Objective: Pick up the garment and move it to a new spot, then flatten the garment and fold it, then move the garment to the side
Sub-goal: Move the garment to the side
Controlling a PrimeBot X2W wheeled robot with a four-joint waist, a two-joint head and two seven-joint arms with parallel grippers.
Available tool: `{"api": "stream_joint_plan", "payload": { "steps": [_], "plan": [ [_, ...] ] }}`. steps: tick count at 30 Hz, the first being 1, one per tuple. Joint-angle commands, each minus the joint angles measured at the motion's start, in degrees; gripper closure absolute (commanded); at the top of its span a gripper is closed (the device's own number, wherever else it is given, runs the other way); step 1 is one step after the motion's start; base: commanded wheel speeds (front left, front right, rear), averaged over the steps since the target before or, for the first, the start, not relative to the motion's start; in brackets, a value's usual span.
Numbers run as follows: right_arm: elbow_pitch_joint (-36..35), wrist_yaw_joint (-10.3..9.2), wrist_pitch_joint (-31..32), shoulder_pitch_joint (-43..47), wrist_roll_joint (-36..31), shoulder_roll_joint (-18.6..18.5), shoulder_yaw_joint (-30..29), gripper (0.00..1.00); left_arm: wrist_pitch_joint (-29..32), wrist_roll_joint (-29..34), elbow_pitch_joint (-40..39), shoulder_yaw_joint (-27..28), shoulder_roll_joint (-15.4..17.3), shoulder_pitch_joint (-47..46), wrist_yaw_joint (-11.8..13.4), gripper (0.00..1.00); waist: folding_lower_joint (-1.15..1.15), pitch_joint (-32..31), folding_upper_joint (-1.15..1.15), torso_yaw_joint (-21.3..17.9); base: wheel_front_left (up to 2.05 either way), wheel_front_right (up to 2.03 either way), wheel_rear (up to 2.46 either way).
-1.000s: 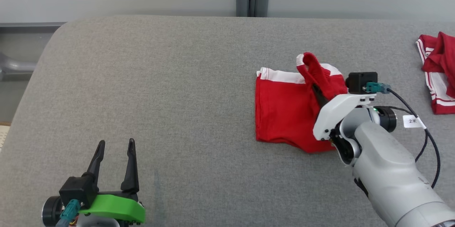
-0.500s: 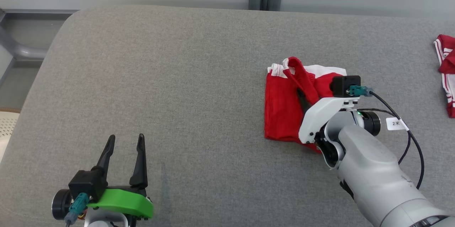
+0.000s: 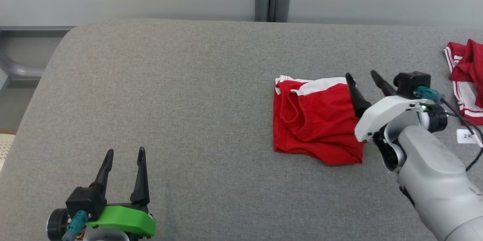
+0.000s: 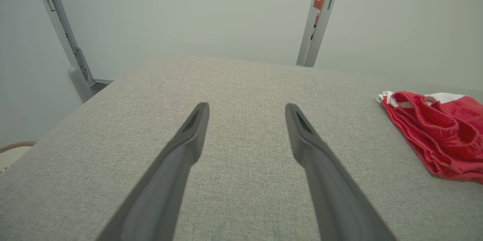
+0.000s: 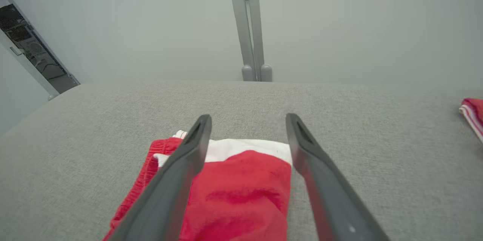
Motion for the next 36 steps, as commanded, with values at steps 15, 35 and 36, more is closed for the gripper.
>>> {"api": "stream_joint_plan", "payload": {
  "steps": [15,35,36],
  "plan": [
    [-32.0,-0.03,-0.4,26.5,-12.0,-2.7,-17.4,0.0,-0.1,1.9,-2.2,3.3,0.1,3.0,0.5,0.0,0.0,-3.0,0.0,-4.4,0.0,0.0,0.0],
    [-47.1,-0.03,-0.4,43.9,-19.1,3.7,-22.7,0.0,-0.1,2.9,-2.5,6.1,0.1,5.4,-0.1,0.0,0.0,-6.3,0.0,-7.5,0.0,0.0,0.0],
    [-47.0,-0.03,-0.4,44.1,-19.3,3.7,-22.7,0.0,-0.1,2.8,-2.5,6.1,0.1,5.4,-0.1,0.0,0.0,-6.3,0.0,-7.6,0.0,0.0,0.0]
  ]
}}
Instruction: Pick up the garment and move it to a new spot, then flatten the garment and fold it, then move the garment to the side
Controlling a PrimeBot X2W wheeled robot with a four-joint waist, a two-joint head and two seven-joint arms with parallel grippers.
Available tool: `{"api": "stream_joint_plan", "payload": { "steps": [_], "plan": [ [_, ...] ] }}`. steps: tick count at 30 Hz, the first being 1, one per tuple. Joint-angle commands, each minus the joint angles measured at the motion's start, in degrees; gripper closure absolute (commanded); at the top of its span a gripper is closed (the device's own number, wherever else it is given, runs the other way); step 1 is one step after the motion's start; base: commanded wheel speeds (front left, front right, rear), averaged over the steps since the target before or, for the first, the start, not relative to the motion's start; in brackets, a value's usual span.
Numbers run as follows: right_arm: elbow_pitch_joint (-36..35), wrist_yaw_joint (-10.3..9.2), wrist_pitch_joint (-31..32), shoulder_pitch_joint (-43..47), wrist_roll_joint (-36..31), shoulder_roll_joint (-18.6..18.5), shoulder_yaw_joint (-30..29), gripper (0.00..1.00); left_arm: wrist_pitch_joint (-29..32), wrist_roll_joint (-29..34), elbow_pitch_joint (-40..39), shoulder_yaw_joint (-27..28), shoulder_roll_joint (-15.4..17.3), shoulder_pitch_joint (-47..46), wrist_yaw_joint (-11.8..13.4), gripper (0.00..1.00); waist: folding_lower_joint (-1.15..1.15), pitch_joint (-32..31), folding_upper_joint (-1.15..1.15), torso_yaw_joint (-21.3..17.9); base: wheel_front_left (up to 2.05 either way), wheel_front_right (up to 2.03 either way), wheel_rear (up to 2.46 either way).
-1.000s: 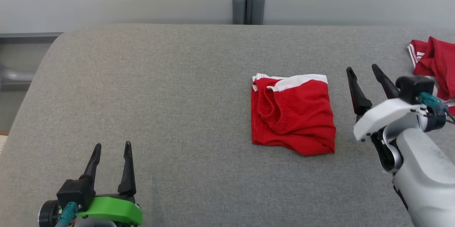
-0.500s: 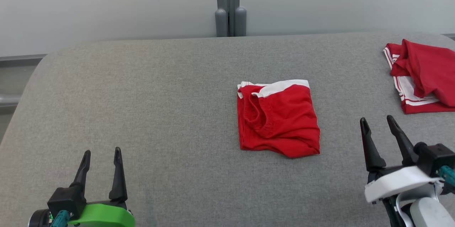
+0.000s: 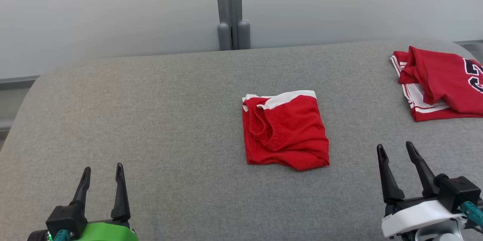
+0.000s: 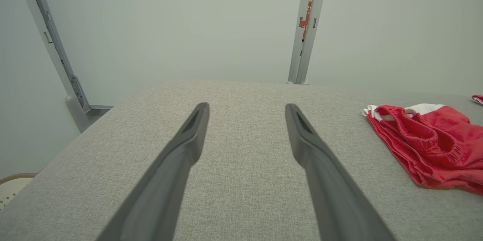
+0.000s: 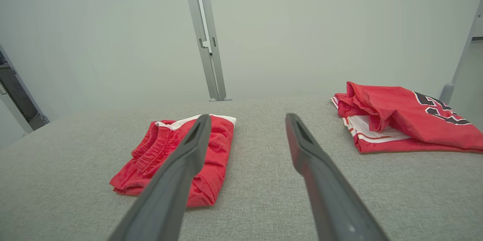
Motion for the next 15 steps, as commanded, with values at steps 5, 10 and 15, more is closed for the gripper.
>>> {"api": "stream_joint_plan", "payload": {
  "steps": [5,10,15],
  "plan": [
    [-0.1,-0.03,-0.1,0.9,-0.7,0.2,0.1,0.0,-0.1,0.2,0.4,0.0,0.1,0.8,-0.3,0.0,0.0,-0.3,0.0,-0.2,0.0,0.0,0.0],
    [0.2,-0.03,-0.1,1.1,-0.7,0.3,0.4,0.0,-0.1,0.2,0.5,-0.1,0.1,0.9,-0.3,0.0,0.0,-0.4,0.0,0.0,0.0,0.0,0.0],
    [0.5,-0.03,-0.1,1.2,-0.8,0.4,0.6,0.0,-0.1,0.3,0.6,0.0,0.1,0.9,-0.5,0.0,0.0,-0.3,0.0,0.2,0.0,0.0,0.0]
  ]
}}
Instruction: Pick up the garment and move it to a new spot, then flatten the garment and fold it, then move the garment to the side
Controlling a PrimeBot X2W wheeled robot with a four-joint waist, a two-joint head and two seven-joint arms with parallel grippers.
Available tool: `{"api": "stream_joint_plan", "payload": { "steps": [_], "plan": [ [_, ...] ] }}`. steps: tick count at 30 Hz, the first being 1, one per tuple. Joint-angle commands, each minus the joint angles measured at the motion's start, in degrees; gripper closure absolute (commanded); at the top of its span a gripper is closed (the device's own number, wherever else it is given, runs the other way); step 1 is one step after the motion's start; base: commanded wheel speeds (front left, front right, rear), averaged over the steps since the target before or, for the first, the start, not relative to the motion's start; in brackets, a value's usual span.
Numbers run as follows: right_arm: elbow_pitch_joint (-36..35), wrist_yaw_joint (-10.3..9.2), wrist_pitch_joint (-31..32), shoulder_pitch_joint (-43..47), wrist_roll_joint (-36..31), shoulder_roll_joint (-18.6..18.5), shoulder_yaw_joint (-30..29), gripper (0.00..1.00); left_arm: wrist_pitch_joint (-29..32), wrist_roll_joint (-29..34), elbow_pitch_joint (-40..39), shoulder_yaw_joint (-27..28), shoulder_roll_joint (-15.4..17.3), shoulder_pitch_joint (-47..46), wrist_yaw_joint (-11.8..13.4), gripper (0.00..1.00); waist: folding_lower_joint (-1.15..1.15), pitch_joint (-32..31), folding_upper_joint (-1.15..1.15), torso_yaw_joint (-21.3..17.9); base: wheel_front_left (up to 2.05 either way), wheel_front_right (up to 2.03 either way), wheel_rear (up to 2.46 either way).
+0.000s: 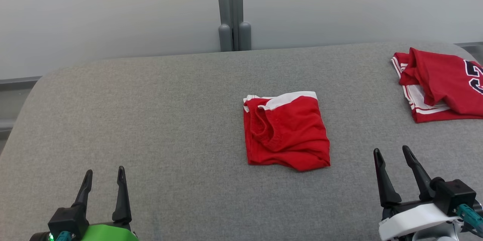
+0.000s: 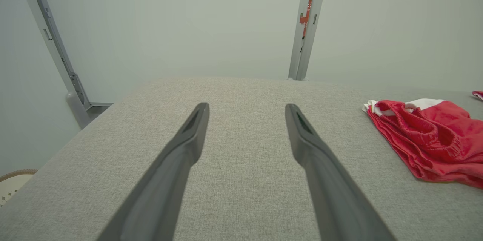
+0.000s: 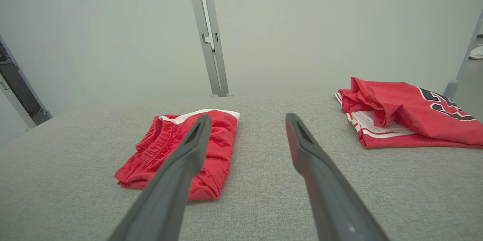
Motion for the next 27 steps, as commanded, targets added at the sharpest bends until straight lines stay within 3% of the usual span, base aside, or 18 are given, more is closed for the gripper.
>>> {"api": "stream_joint_plan", "payload": {
  "steps": [1,15,21,27],
  "plan": [
    [0.1,-0.03,-0.1,0.6,-0.3,0.1,0.1,0.0,-0.1,0.1,0.0,0.1,0.1,0.5,-0.2,0.0,0.0,0.0,0.0,0.1,0.0,0.0,0.0],
    [1.6,-0.03,-0.1,-2.4,-0.6,-0.5,1.9,0.0,-0.1,-0.1,-0.2,0.4,0.1,0.5,-0.3,0.0,0.0,0.5,0.0,0.4,0.0,0.0,0.0],
    [5.3,-0.03,-0.1,-9.9,-1.4,-1.8,4.2,0.0,-0.1,0.0,-0.3,-0.1,0.1,-0.9,-0.3,0.0,0.0,1.9,0.0,1.2,0.0,0.0,0.0],
    [14.5,-0.03,0.9,-20.7,-2.3,-2.8,5.9,0.0,-0.1,-0.2,-0.4,-1.3,0.1,-2.6,-0.2,0.0,0.0,5.2,0.0,3.0,0.0,0.0,0.0]
  ]
}}
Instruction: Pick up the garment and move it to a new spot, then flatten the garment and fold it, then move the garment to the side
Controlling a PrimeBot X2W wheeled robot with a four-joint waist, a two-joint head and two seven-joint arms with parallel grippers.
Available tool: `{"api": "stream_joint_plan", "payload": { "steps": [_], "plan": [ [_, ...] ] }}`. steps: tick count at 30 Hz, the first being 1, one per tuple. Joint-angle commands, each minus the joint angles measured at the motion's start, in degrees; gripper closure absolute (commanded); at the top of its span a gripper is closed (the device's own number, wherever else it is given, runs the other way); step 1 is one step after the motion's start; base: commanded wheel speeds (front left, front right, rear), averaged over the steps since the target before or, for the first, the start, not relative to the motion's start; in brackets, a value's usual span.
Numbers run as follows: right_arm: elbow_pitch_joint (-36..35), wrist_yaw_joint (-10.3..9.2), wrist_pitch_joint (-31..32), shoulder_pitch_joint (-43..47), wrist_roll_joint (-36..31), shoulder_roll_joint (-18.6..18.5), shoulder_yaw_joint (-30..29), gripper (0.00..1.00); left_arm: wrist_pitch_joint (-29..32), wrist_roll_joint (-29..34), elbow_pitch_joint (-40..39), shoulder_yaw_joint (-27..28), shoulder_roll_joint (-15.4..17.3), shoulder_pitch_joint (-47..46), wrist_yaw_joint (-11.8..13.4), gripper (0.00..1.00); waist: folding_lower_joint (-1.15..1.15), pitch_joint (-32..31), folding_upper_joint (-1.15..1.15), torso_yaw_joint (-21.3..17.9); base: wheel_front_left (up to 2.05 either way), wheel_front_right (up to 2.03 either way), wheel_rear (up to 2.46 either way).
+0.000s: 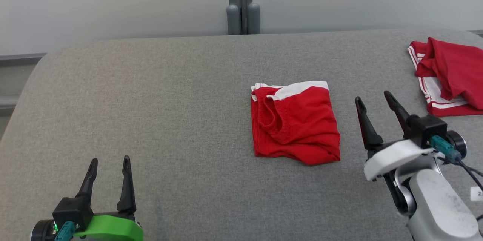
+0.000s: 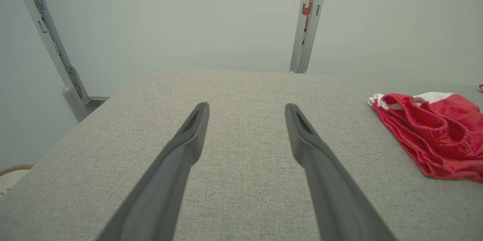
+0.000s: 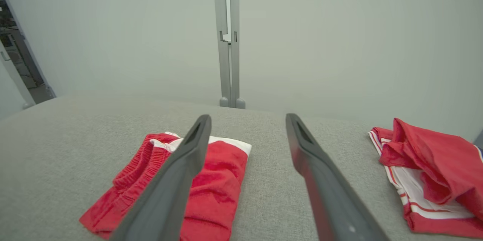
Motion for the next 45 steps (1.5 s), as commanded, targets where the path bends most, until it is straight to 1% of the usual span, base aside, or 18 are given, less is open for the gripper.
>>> {"api": "stream_joint_plan", "payload": {
  "steps": [1,7,13,21,26,27,28,29,32,36,38,42,45],
  "plan": [
    [1.4,-0.03,0.1,-2.9,-0.3,-0.1,0.4,0.0,-0.1,-0.5,-0.1,-0.2,0.1,-1.1,0.1,0.0,0.0,2.0,0.0,1.4,0.0,0.0,0.0],
    [12.6,-0.04,3.1,-11.5,-0.3,-0.4,1.3,0.0,-0.1,-1.0,0.3,-1.8,0.1,-3.1,0.4,0.0,0.0,4.9,0.0,3.7,0.0,0.0,0.0],
    [23.9,-0.04,3.8,-16.9,0.9,-0.4,2.4,0.0,-0.1,-1.3,0.5,-3.4,0.1,-5.0,0.6,0.0,0.0,7.2,0.0,5.8,0.0,0.0,0.0],
    [36.8,-0.04,2.1,-21.2,3.6,1.2,4.1,0.0,-0.1,-2.0,0.7,-5.0,0.1,-6.8,1.2,0.0,0.0,10.1,0.0,7.6,0.0,0.0,0.0],
    [41.7,-0.03,1.9,-21.0,6.1,2.8,5.3,0.0,-0.1,-2.2,0.9,-5.2,0.1,-6.9,1.5,0.0,0.0,10.1,0.0,7.6,0.0,0.0,0.0],
    [42.4,-0.03,2.0,-20.7,7.0,3.3,5.7,0.32,-0.1,-2.3,1.0,-5.2,0.1,-6.8,1.6,0.0,0.0,10.0,0.0,7.5,0.0,0.0,0.0],
    [42.7,-0.02,1.9,-20.6,7.5,3.5,6.0,0.78,-0.1,-2.4,1.0,-5.2,0.1,-6.7,1.6,0.0,0.0,9.9,0.0,7.4,0.0,0.0,0.0],
    [43.0,-0.02,1.8,-20.7,8.1,3.6,6.6,1.0,-0.1,-2.4,1.0,-5.2,0.1,-6.6,1.7,0.0,0.0,9.9,0.0,7.2,0.0,0.0,0.0],
    [42.9,-0.06,1.1,-21.4,9.4,3.1,8.1,1.0,-0.1,-2.5,0.9,-5.4,0.1,-6.6,1.7,0.0,0.0,9.9,0.0,6.7,0.0,0.0,0.0],
    [41.9,-0.09,0.5,-24.3,9.8,0.8,11.1,1.0,-0.1,-2.7,0.6,-5.7,0.1,-7.6,1.8,0.0,0.0,10.8,0.0,5.8,0.0,0.0,0.0],
    [41.3,-0.09,0.9,-25.8,9.4,-0.5,13.6,1.0,-0.1,-2.8,0.3,-6.0,0.1,-8.0,1.7,0.0,0.0,11.6,0.0,5.0,0.0,0.0,0.0],
    [39.0,-0.08,2.0,-29.4,9.5,-4.4,19.1,1.0,-0.1,-2.4,-0.4,-6.1,0.1,-9.1,1.4,0.0,0.0,14.0,0.0,2.8,0.0,0.0,0.0],
    [36.2,-0.08,3.1,-32.4,10.2,-8.5,24.1,1.0,-0.1,-1.9,-1.0,-5.9,0.1,-10.1,1.3,0.0,0.0,16.5,0.0,0.6,0.0,0.0,0.0]
  ]
}}
